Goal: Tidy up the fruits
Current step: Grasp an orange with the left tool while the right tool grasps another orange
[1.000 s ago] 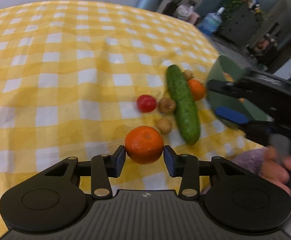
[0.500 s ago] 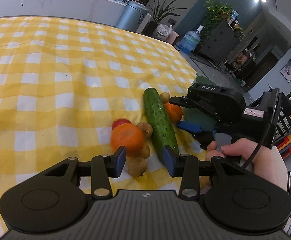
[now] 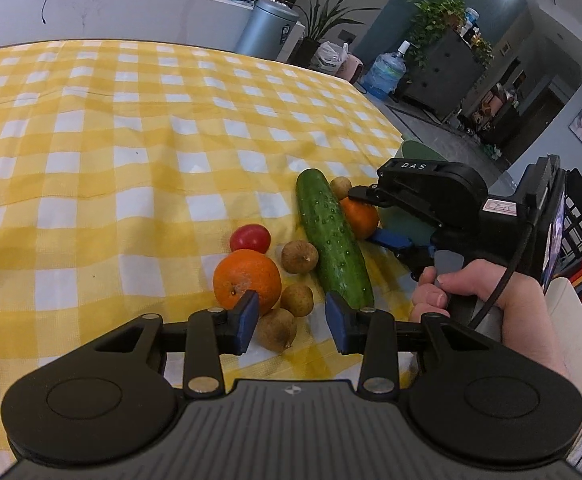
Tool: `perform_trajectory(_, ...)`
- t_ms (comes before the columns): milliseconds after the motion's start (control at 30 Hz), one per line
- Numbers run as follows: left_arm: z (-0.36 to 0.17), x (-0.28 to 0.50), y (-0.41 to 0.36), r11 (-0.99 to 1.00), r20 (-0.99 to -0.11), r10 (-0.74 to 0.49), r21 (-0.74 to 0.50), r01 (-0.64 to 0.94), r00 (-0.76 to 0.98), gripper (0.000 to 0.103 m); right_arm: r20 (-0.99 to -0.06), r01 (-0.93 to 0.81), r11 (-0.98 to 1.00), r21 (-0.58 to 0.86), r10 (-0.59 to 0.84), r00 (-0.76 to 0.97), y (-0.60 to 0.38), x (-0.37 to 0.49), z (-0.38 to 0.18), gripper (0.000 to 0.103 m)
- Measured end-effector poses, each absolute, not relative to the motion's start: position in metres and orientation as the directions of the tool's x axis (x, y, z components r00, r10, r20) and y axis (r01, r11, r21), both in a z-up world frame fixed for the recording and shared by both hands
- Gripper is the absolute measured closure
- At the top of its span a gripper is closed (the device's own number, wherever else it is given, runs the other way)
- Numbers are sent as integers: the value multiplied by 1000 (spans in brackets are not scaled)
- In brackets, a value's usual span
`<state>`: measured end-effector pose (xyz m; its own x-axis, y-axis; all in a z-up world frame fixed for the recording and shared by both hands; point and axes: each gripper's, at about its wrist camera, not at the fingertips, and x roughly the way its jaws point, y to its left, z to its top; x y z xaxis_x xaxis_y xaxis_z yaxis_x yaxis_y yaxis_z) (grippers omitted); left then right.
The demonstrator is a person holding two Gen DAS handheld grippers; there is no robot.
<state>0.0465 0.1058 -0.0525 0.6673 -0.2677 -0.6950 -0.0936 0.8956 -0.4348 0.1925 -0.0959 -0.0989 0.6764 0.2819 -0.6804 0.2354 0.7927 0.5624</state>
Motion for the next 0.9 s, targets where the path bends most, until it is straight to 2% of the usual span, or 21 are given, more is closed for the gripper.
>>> perform_trajectory(267, -55, 42, 109, 899, -696, -287, -433, -66, 659, 56, -701, 253, 784, 566, 297, 649, -106, 190, -98, 63)
perform_trajectory(467, -50, 33, 112, 899, -655, -302, -438, -22, 692, 44, -735, 275, 755, 596, 374, 566, -119, 185, -97, 62)
perform_trajectory(567, -50, 35, 112, 908, -668, -258, -414, -59, 698, 37, -761, 263, 778, 571, 382, 525, -121, 182, -92, 62)
perform_trajectory(733, -56, 45, 106, 944, -716, -155, -310, -112, 681, 36, -789, 232, 821, 522, 362, 497, -123, 179, -88, 62)
perform_trajectory(900, -64, 57, 107, 942, -716, -134, -306, -136, 685, 36, -793, 190, 843, 503, 364, 488, -122, 178, -86, 62)
